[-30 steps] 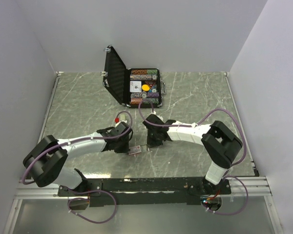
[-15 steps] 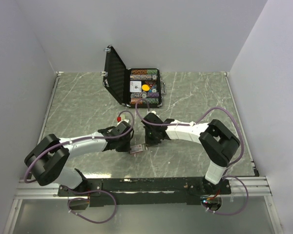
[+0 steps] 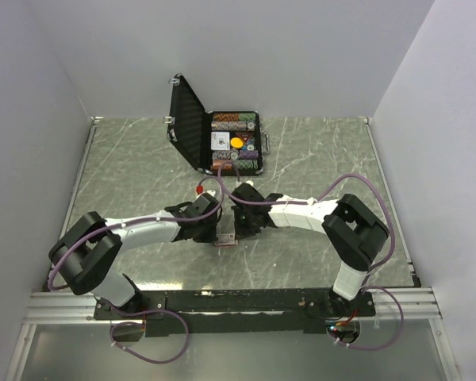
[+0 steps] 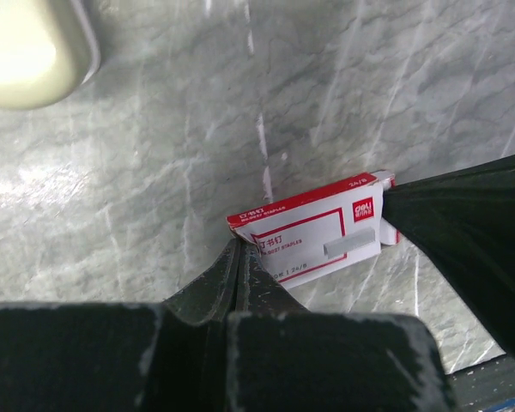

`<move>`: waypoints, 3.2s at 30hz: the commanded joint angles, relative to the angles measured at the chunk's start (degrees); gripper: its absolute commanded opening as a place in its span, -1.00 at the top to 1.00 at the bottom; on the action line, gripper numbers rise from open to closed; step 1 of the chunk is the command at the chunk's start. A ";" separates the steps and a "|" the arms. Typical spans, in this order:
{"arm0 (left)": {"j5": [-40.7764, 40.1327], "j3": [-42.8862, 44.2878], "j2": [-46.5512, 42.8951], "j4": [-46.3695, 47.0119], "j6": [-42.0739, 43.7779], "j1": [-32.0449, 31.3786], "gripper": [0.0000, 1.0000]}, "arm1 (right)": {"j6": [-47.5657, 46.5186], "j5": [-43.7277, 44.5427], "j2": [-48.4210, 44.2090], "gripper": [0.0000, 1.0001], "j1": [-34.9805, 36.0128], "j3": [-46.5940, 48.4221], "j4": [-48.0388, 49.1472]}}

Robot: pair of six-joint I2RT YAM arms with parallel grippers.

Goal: Unload the staples from the stapler

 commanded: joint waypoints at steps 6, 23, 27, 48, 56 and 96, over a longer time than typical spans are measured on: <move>5.83 4.70 2.44 9.79 0.86 -0.52 0.99 | -0.07 -1.12 -2.54 1.00 0.47 -1.49 1.80; 5.74 4.96 4.29 10.23 0.68 -0.52 0.99 | 0.63 8.90 -13.08 0.64 -0.94 -3.42 -6.02; 5.74 5.14 4.47 10.23 0.68 -0.52 0.99 | 0.90 8.73 -13.88 0.60 -1.64 -4.39 -6.72; 2.41 4.26 3.41 7.78 -0.11 -0.52 0.99 | 2.04 7.59 -11.33 0.91 -5.68 -9.40 -3.39; 2.13 4.52 4.81 6.36 -0.11 -0.43 0.99 | 1.60 6.63 -8.61 1.00 -5.69 -8.17 -1.81; 1.45 6.89 4.30 5.23 2.53 -1.05 0.99 | -2.70 14.61 -13.78 0.70 -6.30 -2.45 -8.74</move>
